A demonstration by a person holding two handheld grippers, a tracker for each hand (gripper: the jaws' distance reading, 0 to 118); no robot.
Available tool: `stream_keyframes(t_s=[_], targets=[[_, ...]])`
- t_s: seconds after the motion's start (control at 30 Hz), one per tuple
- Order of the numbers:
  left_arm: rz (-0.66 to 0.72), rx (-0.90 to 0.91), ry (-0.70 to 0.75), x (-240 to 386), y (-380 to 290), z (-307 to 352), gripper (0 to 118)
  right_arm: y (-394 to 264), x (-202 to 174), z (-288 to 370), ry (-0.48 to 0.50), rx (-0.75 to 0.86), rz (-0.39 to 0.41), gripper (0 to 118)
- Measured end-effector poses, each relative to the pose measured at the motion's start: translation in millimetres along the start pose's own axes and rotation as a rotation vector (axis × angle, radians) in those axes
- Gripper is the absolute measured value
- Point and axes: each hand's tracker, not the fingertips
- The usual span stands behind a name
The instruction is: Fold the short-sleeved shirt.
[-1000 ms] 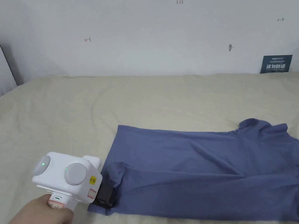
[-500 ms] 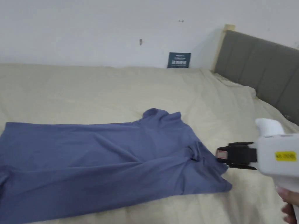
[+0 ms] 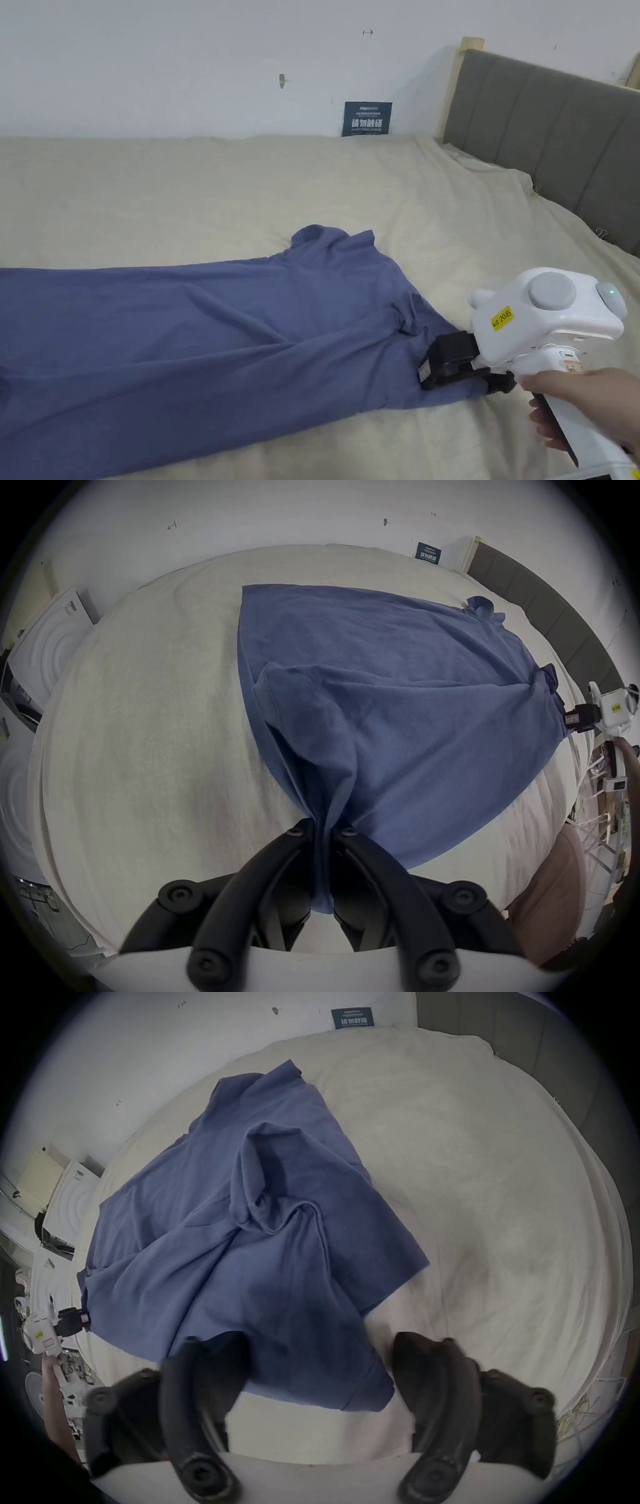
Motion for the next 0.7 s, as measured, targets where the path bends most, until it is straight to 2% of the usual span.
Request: stream_keyframes(t_s=[0.03, 0.07, 0.13, 0.17, 0.37, 0.5, 0.63, 0.67, 0.7], targets=[[-0.005, 0.000, 0.002, 0, 0, 0, 10, -2, 0, 4, 0.014, 0.027, 0.022, 28], [-0.009, 0.002, 0.004, 1, 0, 0, 10, -6, -3, 8, -0.013, 0.058, 0.062, 14], [-0.010, 0.005, 0.003, 0, -1, 0, 10, -12, -7, 15, -0.086, 0.104, 0.155, 12], [-0.004, 0.007, 0.002, 0, -1, 1, 10, -15, -7, 20, -0.061, 0.128, 0.181, 12], [-0.001, 0.008, 0.007, -1, 2, 7, 10, -19, -15, 45, -0.047, 0.182, 0.194, 11], [-0.001, 0.036, 0.014, -1, 3, 20, 10, -18, -24, 63, -0.067, 0.203, 0.261, 11], [0.062, 0.062, -0.036, -9, 4, 40, 10, -21, -29, 82, -0.049, 0.213, 0.259, 11], [0.097, 0.019, -0.091, -7, 2, 44, 10, -23, -30, 87, -0.040, 0.221, 0.259, 10], [0.081, 0.036, -0.079, -7, 2, 51, 10, -25, -30, 92, -0.029, 0.225, 0.258, 9]])
